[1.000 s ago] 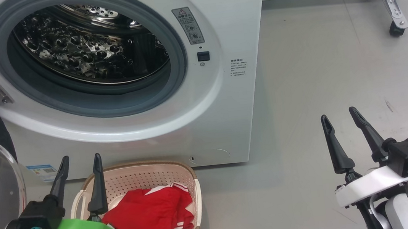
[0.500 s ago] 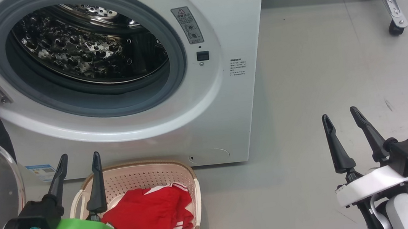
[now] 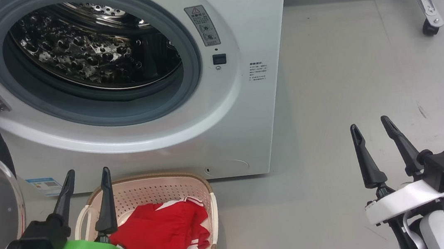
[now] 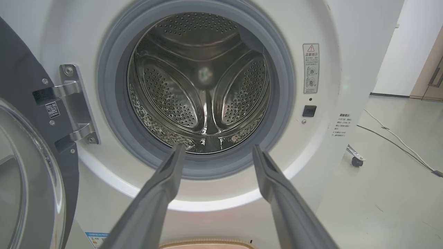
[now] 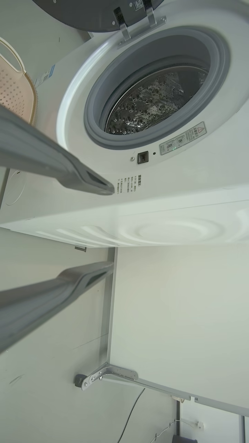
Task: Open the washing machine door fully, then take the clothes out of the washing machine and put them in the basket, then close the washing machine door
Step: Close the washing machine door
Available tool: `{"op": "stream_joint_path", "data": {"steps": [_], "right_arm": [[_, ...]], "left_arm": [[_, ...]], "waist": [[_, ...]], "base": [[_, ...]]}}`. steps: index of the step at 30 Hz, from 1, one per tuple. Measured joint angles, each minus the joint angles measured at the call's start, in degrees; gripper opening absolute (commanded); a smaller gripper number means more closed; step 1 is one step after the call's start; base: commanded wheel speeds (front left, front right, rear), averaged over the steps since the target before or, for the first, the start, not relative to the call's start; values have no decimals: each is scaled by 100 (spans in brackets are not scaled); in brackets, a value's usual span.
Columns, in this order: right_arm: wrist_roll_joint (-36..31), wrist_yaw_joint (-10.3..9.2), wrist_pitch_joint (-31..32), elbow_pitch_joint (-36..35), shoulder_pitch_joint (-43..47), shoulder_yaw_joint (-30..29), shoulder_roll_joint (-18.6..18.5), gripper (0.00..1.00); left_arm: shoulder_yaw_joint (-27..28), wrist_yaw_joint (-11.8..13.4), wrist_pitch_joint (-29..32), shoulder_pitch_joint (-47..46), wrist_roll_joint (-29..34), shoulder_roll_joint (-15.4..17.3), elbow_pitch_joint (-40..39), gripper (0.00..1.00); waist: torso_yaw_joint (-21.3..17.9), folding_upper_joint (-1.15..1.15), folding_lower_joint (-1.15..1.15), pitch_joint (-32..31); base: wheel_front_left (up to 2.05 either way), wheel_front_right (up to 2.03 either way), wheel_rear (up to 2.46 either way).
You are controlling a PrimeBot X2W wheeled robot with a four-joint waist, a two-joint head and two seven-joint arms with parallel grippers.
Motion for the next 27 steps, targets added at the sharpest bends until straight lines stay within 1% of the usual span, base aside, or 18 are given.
{"op": "stream_joint_path", "data": {"steps": [14,27], "right_arm": [[1,0,0,0,-1,-1,3,100],[1,1,0,5,-1,-4,9,100]], "left_arm": [[63,-41,0,16,-32,-12,-2,100],[79,-41,0,16,-33,-21,-3,100]], "waist": [[-8,0,0,39],[8,0,0,28]], "base": [[-25,25,0],[-82,82,0]]}}
